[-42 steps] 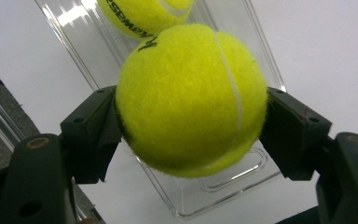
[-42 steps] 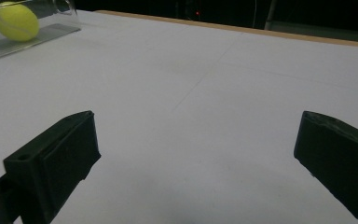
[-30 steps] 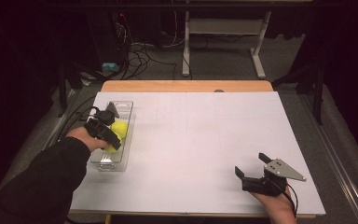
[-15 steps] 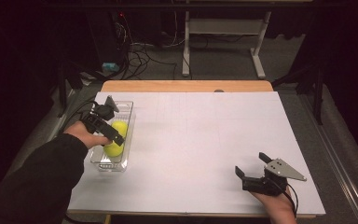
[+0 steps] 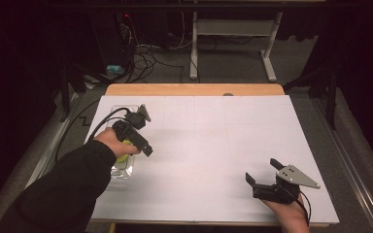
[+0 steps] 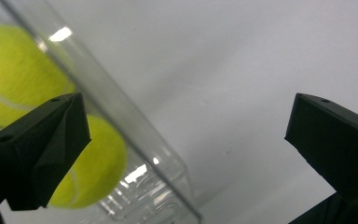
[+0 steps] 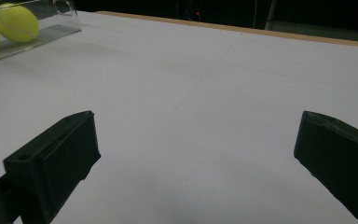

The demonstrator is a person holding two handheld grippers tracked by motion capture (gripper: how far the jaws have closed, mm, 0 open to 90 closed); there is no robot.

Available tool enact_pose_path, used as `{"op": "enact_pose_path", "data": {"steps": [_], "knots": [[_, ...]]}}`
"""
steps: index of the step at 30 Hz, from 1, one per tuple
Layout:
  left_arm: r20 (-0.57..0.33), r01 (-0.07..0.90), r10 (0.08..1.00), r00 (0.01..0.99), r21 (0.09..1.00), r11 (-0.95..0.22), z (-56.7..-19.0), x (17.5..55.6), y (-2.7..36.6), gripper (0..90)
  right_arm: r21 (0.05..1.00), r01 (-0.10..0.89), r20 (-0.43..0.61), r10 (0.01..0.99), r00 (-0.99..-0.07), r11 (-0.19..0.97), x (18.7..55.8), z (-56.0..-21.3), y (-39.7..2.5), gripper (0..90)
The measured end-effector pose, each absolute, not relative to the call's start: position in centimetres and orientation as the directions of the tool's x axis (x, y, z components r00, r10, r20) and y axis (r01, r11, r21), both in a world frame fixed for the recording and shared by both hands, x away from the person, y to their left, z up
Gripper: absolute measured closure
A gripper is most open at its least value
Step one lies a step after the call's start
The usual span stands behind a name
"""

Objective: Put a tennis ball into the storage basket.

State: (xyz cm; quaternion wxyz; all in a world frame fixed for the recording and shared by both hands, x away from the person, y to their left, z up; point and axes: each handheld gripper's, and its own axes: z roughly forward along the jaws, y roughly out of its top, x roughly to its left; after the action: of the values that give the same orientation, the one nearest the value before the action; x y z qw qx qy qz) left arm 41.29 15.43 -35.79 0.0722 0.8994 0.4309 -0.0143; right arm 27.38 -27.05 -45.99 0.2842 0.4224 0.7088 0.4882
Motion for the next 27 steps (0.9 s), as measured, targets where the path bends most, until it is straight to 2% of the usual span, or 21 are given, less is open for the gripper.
{"op": "enact_pose_path", "data": {"steps": [13,18,27], "knots": [[-0.119,0.727,0.717,0.687,0.141,-0.673,-36.1,40.5,11.2,0.0,0.934,0.318,0.008,0.877,-0.481,0.166,27.4,-45.9,-27.0,0.1],[-0.132,0.715,0.702,0.7,0.135,-0.686,-38.0,39.7,9.8,0.4,0.933,0.319,0.009,0.877,-0.481,0.165,27.3,-45.9,-27.1,0.1],[-0.087,0.701,0.696,0.712,0.125,-0.702,-41.0,38.4,8.3,0.4,0.934,0.319,0.011,0.877,-0.48,0.163,27.3,-45.8,-27.1,0.1]]}}
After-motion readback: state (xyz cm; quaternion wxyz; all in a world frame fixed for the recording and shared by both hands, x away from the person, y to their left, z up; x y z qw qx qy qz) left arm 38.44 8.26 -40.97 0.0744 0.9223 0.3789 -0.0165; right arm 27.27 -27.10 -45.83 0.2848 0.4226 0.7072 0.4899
